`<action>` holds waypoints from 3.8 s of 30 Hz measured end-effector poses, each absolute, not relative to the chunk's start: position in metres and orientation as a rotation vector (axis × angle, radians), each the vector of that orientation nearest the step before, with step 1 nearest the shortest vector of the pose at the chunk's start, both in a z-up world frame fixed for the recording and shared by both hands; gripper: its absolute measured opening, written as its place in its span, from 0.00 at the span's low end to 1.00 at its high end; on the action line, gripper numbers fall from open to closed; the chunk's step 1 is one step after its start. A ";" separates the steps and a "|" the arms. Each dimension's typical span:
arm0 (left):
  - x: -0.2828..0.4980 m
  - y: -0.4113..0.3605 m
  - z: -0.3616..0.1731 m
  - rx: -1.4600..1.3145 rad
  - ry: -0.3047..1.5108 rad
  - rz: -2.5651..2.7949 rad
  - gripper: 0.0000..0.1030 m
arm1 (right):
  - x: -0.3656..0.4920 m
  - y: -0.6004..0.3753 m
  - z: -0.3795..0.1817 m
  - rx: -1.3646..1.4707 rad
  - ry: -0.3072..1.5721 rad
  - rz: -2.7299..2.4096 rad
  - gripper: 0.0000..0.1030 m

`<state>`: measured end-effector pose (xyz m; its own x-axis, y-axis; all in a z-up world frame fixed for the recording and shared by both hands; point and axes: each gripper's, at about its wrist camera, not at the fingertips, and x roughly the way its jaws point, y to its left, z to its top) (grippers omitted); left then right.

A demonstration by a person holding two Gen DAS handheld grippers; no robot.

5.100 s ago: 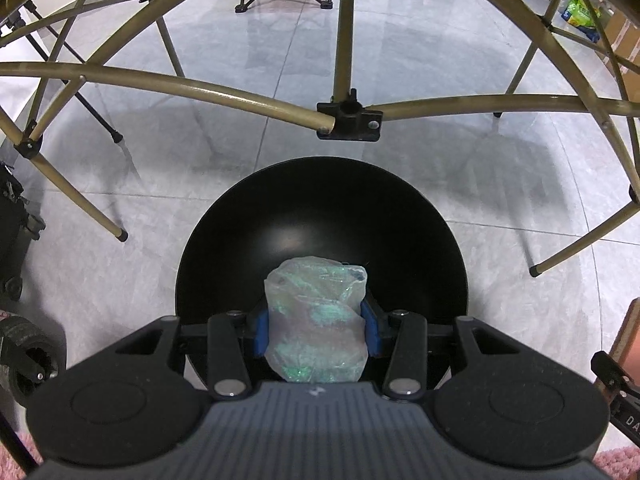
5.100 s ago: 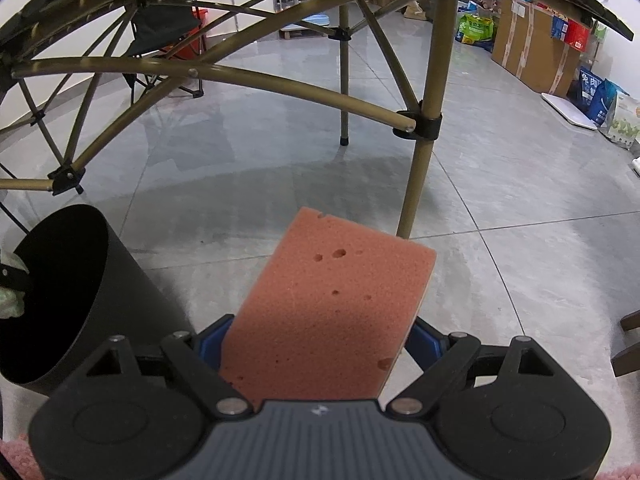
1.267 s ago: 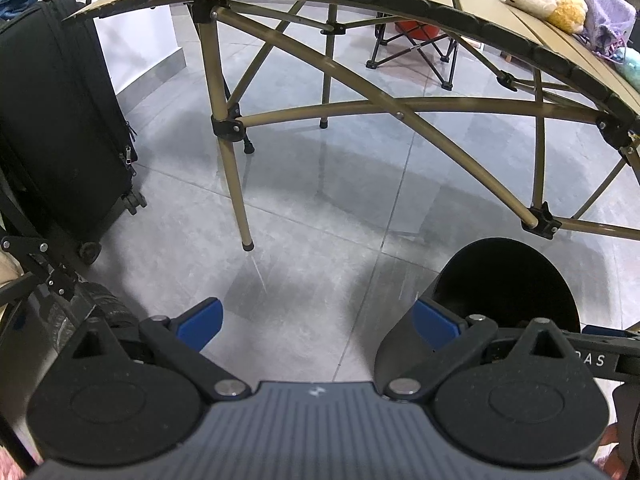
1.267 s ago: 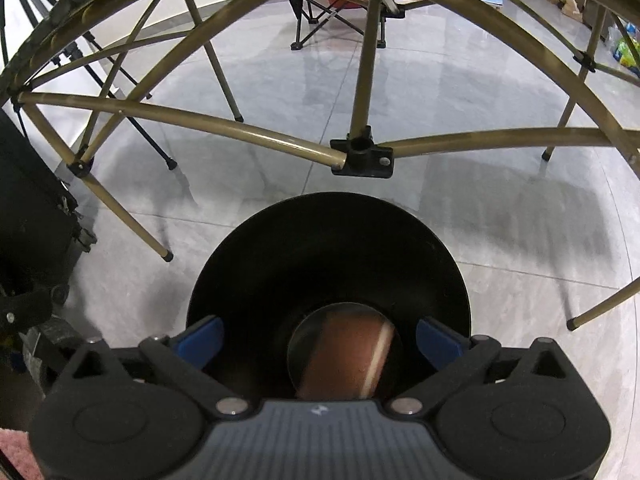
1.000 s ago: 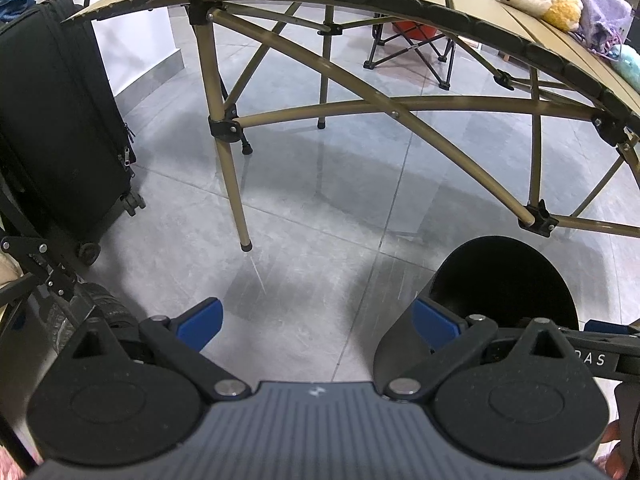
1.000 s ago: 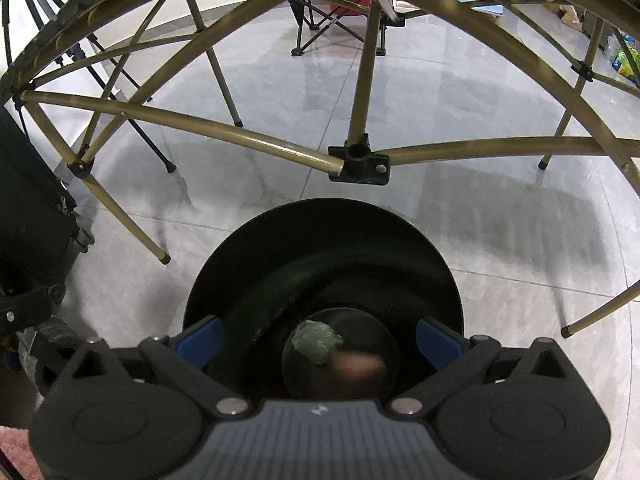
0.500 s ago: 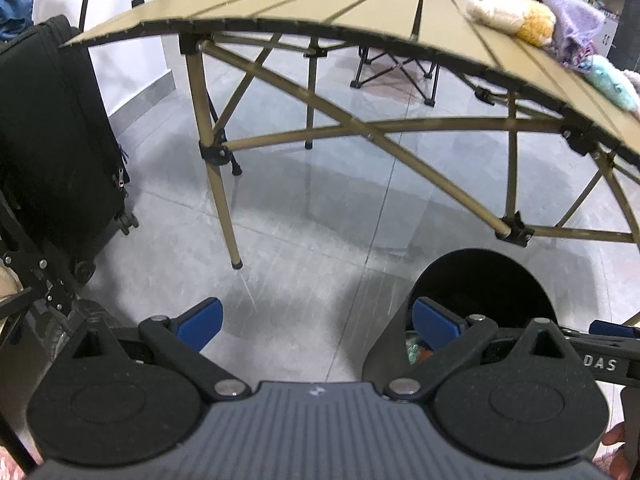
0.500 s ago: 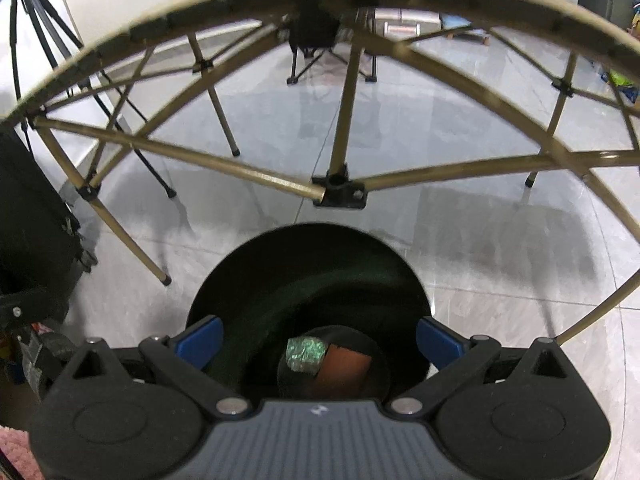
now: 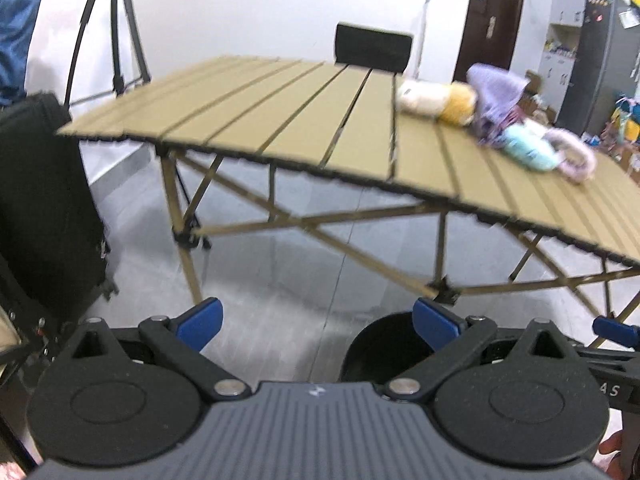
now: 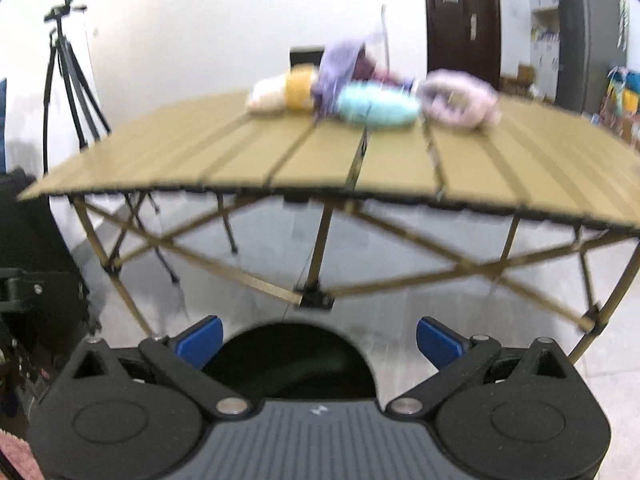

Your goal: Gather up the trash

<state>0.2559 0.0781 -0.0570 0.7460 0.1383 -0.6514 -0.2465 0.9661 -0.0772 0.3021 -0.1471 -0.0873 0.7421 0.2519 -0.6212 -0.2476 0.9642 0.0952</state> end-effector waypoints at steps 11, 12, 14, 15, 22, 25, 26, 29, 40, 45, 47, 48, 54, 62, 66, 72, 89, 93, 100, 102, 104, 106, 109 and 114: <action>0.275 0.040 -0.010 -0.121 0.575 0.186 1.00 | 0.298 -0.186 -0.027 -0.005 0.362 0.202 1.00; 0.277 0.038 -0.008 -0.116 0.566 0.187 1.00 | 0.302 -0.191 -0.024 0.003 0.346 0.198 1.00; 0.286 0.032 -0.002 -0.105 0.547 0.191 1.00 | 0.310 -0.198 -0.020 0.019 0.319 0.194 1.00; 0.291 0.029 0.001 -0.103 0.540 0.192 1.00 | 0.313 -0.201 -0.019 0.028 0.304 0.198 1.00; 0.327 0.020 0.006 -0.100 0.525 0.195 1.00 | 0.350 -0.211 -0.019 0.065 0.266 0.232 1.00; 0.343 0.019 0.007 -0.104 0.527 0.194 1.00 | 0.368 -0.209 -0.019 0.079 0.274 0.229 1.00; 0.349 0.019 0.008 -0.107 0.527 0.193 1.00 | 0.375 -0.208 -0.019 0.079 0.276 0.221 1.00; 0.366 0.023 0.010 -0.113 0.528 0.197 1.00 | 0.394 -0.203 -0.020 0.075 0.290 0.200 1.00; 0.419 0.037 0.016 -0.136 0.537 0.201 1.00 | 0.476 -0.172 -0.029 0.118 0.436 0.210 1.00; 0.441 0.043 0.015 -0.147 0.545 0.204 1.00 | 0.508 -0.161 -0.041 0.116 0.526 0.180 1.00; 0.446 0.047 0.013 -0.168 0.554 0.212 1.00 | 0.517 -0.159 -0.044 0.120 0.556 0.162 1.00; 0.450 0.049 0.011 -0.179 0.561 0.213 1.00 | 0.522 -0.158 -0.046 0.124 0.572 0.160 1.00; 0.460 0.048 0.003 -0.189 0.589 0.216 1.00 | 0.538 -0.155 -0.052 0.121 0.644 0.154 0.98; 0.463 0.046 -0.005 -0.178 0.619 0.219 1.00 | 0.538 -0.153 -0.053 0.112 0.660 0.175 0.88; 0.464 0.046 -0.004 -0.184 0.620 0.213 1.00 | 0.534 -0.151 -0.053 0.097 0.653 0.190 0.81; 0.465 0.045 -0.004 -0.189 0.622 0.207 1.00 | 0.528 -0.157 -0.051 0.111 0.637 0.182 0.78; 0.473 0.019 -0.002 -0.169 0.610 0.163 1.00 | 0.494 -0.198 -0.020 0.131 0.499 0.175 0.77; 0.478 0.008 -0.004 -0.154 0.610 0.152 1.00 | 0.488 -0.215 -0.013 0.146 0.472 0.148 0.77; 0.489 -0.015 -0.006 -0.123 0.595 0.128 1.00 | 0.481 -0.247 -0.010 0.182 0.434 0.101 0.77; 0.493 -0.023 -0.008 -0.110 0.594 0.118 1.00 | 0.482 -0.255 -0.011 0.188 0.433 0.088 0.77; 0.498 -0.032 -0.010 -0.095 0.592 0.109 1.00 | 0.483 -0.262 -0.014 0.194 0.435 0.074 0.77; 0.502 -0.041 -0.012 -0.076 0.591 0.099 1.00 | 0.484 -0.270 -0.017 0.198 0.439 0.056 0.77; 0.509 -0.050 -0.016 -0.053 0.583 0.097 1.00 | 0.488 -0.281 -0.021 0.207 0.445 0.030 0.77; 0.523 -0.058 -0.023 -0.044 0.585 0.093 1.00 | 0.495 -0.304 -0.029 0.243 0.454 -0.015 0.77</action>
